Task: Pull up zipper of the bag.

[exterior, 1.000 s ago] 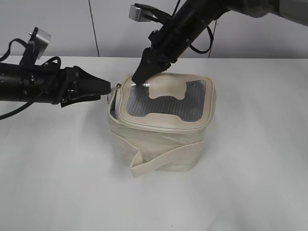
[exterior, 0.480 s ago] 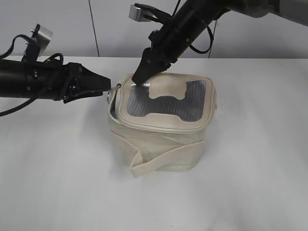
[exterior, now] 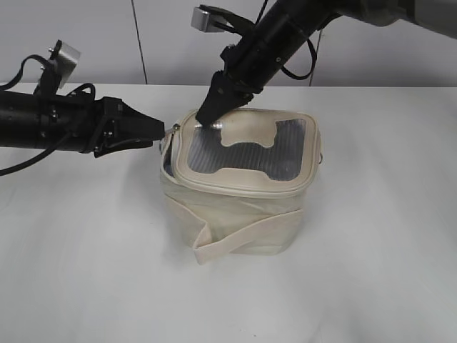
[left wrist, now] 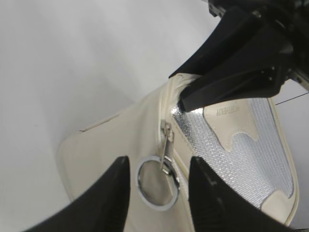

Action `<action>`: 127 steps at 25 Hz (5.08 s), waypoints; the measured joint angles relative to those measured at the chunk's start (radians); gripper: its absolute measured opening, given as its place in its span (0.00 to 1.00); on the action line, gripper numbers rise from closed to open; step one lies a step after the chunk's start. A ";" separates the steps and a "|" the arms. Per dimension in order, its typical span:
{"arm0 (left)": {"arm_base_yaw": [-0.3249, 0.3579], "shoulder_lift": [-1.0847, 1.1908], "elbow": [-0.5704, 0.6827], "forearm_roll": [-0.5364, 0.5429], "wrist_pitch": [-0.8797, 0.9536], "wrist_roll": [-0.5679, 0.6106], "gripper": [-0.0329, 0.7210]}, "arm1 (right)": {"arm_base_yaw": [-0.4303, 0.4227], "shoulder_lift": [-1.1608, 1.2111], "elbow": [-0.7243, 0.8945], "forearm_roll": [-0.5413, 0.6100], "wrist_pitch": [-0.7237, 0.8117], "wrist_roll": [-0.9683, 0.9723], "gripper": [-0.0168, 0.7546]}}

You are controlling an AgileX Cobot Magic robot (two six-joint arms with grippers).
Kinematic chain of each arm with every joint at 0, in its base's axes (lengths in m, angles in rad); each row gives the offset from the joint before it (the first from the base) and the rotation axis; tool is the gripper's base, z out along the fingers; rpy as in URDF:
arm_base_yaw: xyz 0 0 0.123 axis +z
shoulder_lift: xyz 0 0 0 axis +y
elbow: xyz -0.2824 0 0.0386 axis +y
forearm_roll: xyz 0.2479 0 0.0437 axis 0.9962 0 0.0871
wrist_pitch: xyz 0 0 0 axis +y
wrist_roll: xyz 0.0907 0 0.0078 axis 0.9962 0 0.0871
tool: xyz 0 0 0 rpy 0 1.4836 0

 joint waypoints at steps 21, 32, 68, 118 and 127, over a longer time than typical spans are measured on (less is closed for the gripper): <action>-0.058 0.000 0.000 -0.021 -0.081 -0.003 0.22 | 0.000 0.000 0.000 0.001 0.000 0.000 0.16; -0.058 0.000 0.000 -0.031 -0.085 0.020 0.06 | 0.000 0.000 0.000 0.001 0.000 0.000 0.16; 0.000 -0.258 0.277 0.134 0.014 -0.109 0.05 | 0.017 0.011 -0.005 0.027 0.010 0.126 0.15; -0.410 -0.558 0.305 0.353 -0.280 -0.555 0.57 | 0.001 -0.012 -0.008 0.017 -0.014 0.265 0.57; -0.082 -0.588 0.237 0.550 -0.250 -0.674 0.57 | -0.114 -0.164 0.028 -0.059 0.000 0.367 0.58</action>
